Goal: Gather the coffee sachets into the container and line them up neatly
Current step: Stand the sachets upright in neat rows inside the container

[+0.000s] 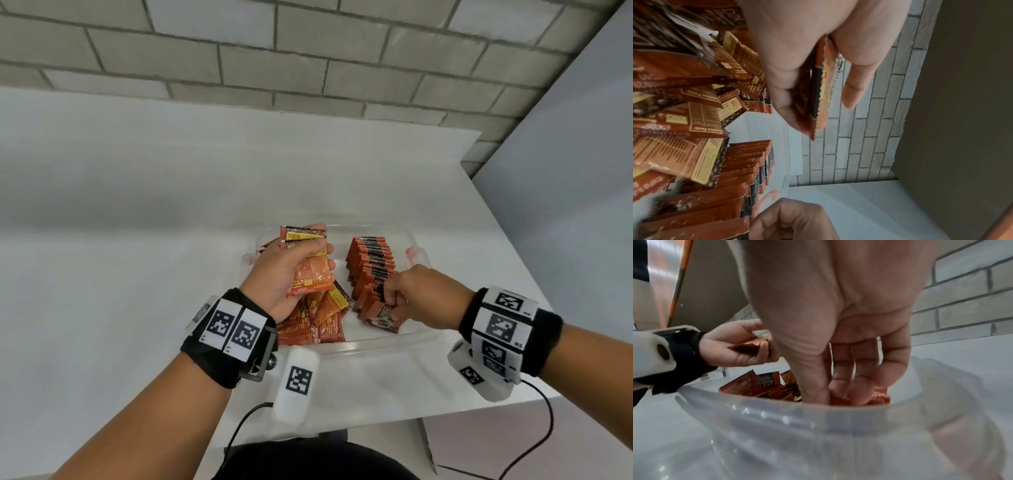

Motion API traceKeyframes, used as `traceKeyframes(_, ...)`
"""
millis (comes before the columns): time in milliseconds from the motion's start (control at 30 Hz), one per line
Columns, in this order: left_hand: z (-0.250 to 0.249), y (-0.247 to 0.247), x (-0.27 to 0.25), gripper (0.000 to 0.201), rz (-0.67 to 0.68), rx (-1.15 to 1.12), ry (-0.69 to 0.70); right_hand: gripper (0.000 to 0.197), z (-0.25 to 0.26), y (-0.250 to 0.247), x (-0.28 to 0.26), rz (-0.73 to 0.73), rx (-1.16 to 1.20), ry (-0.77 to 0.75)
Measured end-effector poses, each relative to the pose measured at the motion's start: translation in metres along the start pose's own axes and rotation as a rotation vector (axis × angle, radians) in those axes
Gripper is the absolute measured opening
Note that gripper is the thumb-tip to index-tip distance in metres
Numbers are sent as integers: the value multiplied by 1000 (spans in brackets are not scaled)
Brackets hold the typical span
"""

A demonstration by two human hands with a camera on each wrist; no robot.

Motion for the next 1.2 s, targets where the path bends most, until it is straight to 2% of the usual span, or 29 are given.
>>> traceKeyframes(167,1,-3,-1,45,-1,19,3,11,5,4,5,-28,-214,7)
traceKeyframes(467,2,-4,-3,47,-14,20,2,10,13,11,8,20,-387,-34)
traceKeyframes(1067,3,-4,0,47,-18,8,-11,18,7,7,4,-13,-328,-24)
traceKeyframes(1200,5,-3,1,29,-8,-61,-68,20,3,-2,3,-60,-251,-14)
Point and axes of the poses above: each hand's wrist, its own x-axis towards the middle knuckle, its own y-axis out of the palm, z = x × y, the point moved 3 cm from there along x, towards the middle knuckle, and after that the axes turned 2 degrees about -z, right-handed, at the moved point
